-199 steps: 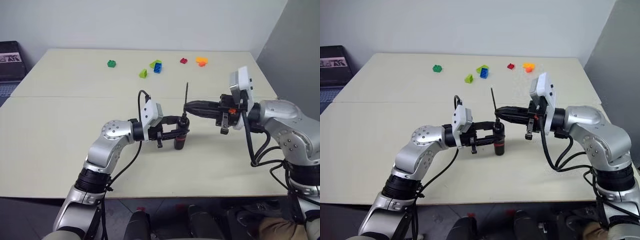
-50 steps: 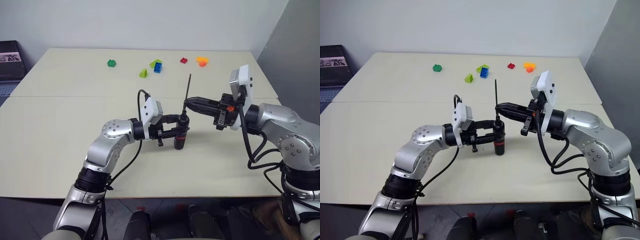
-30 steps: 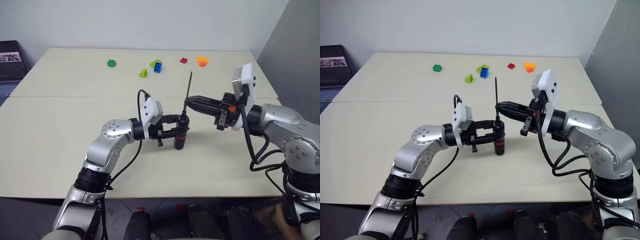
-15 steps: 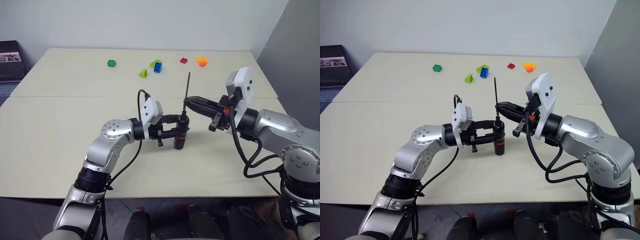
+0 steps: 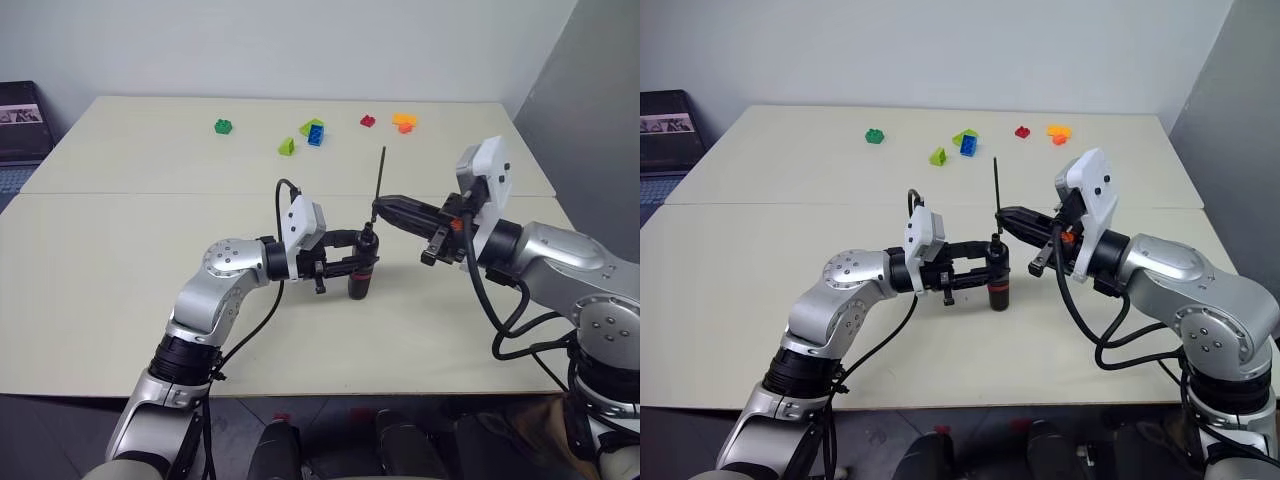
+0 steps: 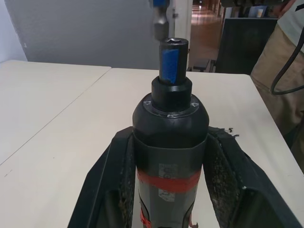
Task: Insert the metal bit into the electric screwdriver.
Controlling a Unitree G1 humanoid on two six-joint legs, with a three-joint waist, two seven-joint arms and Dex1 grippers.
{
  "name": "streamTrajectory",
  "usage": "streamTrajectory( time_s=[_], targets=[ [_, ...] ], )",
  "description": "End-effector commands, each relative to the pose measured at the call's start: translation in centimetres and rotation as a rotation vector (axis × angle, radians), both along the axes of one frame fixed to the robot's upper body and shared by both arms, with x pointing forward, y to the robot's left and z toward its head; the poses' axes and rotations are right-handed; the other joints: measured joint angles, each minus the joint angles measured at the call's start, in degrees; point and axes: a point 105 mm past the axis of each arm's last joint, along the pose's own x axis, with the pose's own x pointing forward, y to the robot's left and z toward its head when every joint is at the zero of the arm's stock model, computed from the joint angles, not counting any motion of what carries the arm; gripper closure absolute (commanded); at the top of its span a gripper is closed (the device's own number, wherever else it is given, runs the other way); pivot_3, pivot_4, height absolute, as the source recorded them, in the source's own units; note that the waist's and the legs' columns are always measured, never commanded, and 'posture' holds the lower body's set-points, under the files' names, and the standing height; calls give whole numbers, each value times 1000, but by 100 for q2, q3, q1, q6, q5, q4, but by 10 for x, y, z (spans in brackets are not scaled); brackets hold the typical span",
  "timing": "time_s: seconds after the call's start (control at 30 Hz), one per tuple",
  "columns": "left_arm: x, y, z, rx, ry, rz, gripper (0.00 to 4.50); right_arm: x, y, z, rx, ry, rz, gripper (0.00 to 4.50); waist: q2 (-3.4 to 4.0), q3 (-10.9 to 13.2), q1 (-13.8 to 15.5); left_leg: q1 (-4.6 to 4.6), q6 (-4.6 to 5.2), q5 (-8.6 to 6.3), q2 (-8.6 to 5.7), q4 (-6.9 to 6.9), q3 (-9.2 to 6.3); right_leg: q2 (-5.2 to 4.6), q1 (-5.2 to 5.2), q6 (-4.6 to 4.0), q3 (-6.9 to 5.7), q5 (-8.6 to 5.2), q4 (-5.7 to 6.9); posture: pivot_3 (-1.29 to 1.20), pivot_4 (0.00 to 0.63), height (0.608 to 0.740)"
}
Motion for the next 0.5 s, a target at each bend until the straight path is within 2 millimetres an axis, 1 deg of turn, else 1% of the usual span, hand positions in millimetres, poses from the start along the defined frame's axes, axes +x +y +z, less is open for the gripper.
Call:
streamTrajectory(
  time_s=[0.03,0.17,0.5],
  targets=[
    [-1,2,11,1,-59,4,2857,-8,0,17,41,-69,10,4500,0,0,0,0,0,0,0,0,0,0,0,0,0,0,0,0,150,740],
    [-1,2,11,2,-58,3,2857,-11,2,19,46,-71,29,4500,0,0,0,0,0,0,0,0,0,0,0,0,0,0,0,0,150,740],
    [0,2,10,1,-59,4,2857,-12,4,11,37,-46,21,4500,0,0,0,0,0,0,0,0,0,0,0,0,0,0,-1,0,150,740]
  ],
)
